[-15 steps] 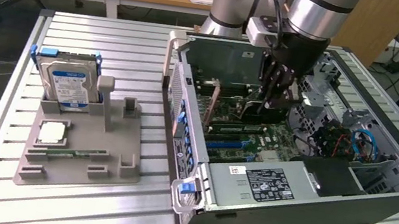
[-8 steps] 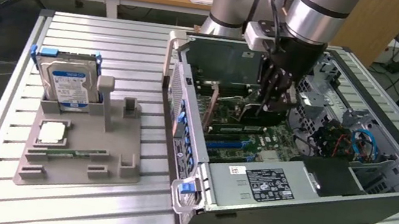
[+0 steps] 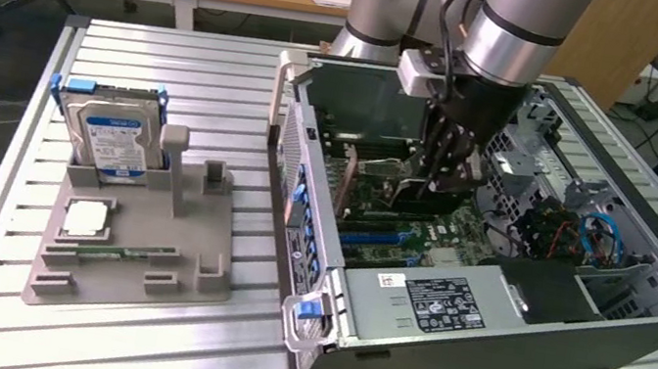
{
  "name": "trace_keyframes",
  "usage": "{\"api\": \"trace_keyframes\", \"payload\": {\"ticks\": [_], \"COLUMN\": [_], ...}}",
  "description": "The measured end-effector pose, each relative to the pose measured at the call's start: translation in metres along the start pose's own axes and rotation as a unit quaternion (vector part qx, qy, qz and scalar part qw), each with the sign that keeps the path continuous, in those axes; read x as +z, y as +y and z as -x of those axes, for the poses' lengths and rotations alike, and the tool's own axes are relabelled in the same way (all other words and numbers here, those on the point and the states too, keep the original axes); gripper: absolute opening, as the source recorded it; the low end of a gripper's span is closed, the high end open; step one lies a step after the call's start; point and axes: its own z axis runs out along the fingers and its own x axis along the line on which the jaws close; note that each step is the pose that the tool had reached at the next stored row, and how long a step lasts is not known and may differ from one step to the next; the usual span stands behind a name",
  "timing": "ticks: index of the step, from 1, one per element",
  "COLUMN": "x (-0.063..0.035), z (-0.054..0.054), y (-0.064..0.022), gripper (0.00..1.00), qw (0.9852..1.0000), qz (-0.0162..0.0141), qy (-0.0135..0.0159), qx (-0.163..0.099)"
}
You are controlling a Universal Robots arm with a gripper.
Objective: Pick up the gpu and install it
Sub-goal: 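Insert the gpu into the slot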
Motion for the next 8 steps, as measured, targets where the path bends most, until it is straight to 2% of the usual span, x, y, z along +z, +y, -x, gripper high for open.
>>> {"api": "trace_keyframes", "payload": {"ticks": [6, 8], "x": [0.0029, 0.0051], "z": [0.0, 0.0], "y": [0.0017, 0.0029], "gripper": [0.26, 0.26], "qw": [1.0, 1.0], "qz": [-0.0013, -0.0033], "qy": [0.0, 0.0002], "qx": [-0.001, -0.001]}}
